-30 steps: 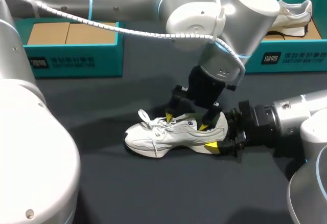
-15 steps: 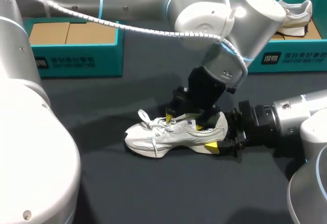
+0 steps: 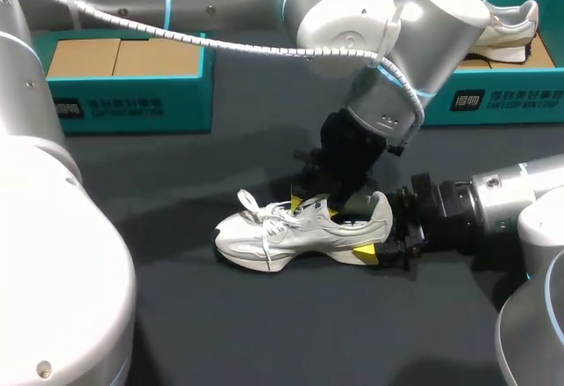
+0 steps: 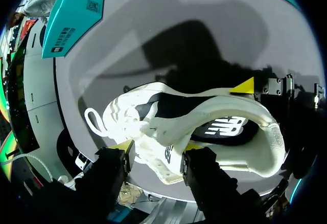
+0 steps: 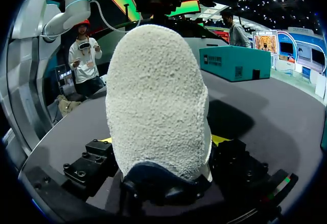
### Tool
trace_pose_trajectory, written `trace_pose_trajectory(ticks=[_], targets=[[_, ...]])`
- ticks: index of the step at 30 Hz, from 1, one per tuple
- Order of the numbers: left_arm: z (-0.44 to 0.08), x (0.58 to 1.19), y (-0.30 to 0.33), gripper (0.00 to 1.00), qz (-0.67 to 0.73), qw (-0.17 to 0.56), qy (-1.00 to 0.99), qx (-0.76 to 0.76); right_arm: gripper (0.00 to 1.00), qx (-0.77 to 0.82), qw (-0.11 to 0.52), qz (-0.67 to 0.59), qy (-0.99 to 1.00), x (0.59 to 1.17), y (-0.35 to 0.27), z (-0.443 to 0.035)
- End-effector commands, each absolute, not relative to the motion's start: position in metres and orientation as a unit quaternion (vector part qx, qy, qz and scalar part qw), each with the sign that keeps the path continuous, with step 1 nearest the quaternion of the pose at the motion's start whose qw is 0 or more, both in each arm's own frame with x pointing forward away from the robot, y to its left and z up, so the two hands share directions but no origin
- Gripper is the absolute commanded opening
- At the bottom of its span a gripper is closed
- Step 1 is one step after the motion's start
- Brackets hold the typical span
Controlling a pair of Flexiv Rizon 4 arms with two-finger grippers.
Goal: Take the shoe out of the shoebox, open the shoe tongue, remove and reinsert the insole, then place the shoe into the shoebox
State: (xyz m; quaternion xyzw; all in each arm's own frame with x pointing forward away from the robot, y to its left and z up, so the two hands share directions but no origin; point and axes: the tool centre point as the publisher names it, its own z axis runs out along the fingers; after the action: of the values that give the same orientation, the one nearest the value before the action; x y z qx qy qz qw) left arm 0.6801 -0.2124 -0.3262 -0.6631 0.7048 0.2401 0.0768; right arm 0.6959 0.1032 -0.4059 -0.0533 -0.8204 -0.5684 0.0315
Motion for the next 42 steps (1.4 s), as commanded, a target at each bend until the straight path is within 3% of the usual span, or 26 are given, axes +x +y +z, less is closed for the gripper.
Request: trace_pose_trajectory(ticks=[1,6,10,11,31,42], targets=[[-0.320,0.678,-0.204,0.47,0.232,0.065,0.708,-0.664,0.00,-0.054,0.031,-0.566,-0.822,0.697,0.105,-0.407],[-0.318,0.679,-0.205,0.32,0.229,0.058,0.709,-0.665,0.00,-0.054,0.031,-0.566,-0.822,0.697,0.105,-0.407],[-0.315,0.678,-0.202,0.03,0.218,0.048,0.709,-0.669,0.00,-0.054,0.031,-0.566,-0.822,0.697,0.105,-0.407],[-0.313,0.678,-0.201,0.00,0.215,0.046,0.709,-0.670,0.00,-0.054,0.031,-0.566,-0.822,0.697,0.105,-0.407],[-0.293,0.672,-0.154,0.00,0.034,-0.071,0.685,-0.724,0.00,-0.054,0.031,-0.566,-0.822,0.697,0.105,-0.407],[-0.297,0.662,-0.127,0.00,-0.014,-0.090,0.672,-0.735,0.00,-0.054,0.031,-0.566,-0.822,0.697,0.105,-0.407]])
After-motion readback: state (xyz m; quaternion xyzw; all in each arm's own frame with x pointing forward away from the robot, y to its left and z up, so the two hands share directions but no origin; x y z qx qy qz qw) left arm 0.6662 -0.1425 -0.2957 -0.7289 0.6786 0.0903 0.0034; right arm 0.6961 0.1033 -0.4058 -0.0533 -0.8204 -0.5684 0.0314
